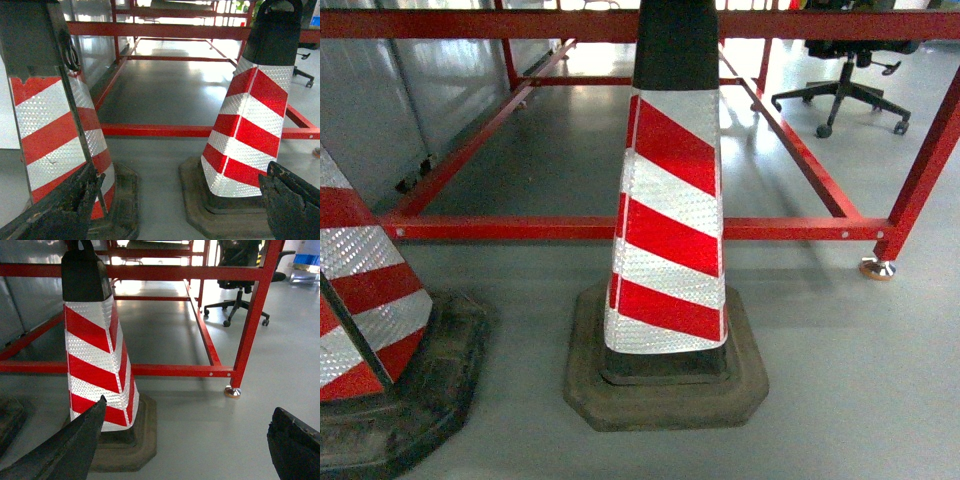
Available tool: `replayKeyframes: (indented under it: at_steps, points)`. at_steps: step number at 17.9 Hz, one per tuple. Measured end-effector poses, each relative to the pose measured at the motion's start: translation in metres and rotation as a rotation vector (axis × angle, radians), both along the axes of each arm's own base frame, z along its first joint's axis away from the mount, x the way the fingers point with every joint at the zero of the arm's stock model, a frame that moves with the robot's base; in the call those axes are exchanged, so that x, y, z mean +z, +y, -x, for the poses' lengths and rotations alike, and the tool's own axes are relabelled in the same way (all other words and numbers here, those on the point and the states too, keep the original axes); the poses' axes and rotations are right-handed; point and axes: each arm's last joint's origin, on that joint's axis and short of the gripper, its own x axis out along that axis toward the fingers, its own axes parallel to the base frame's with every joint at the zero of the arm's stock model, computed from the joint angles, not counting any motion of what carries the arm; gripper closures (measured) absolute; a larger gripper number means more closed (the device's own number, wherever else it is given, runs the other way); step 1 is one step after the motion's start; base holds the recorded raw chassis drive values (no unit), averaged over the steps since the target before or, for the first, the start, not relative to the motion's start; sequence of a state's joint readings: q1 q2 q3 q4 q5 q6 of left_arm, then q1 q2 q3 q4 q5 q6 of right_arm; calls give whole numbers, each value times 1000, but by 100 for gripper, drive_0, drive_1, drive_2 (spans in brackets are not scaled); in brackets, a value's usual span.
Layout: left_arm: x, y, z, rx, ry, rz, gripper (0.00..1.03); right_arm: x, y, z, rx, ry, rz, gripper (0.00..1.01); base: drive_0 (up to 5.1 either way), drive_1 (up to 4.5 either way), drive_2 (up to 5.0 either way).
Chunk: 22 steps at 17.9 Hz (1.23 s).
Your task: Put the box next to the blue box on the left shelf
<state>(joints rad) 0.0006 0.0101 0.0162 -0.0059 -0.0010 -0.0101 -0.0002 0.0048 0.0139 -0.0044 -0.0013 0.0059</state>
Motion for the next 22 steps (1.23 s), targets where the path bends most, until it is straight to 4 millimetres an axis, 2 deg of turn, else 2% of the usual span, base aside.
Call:
replayKeyframes:
  at_steps: [22]
  points:
    - [0, 0, 0, 0, 0, -10, 5, 0, 0, 0, -1, 2, 0, 3, 0, 0, 0]
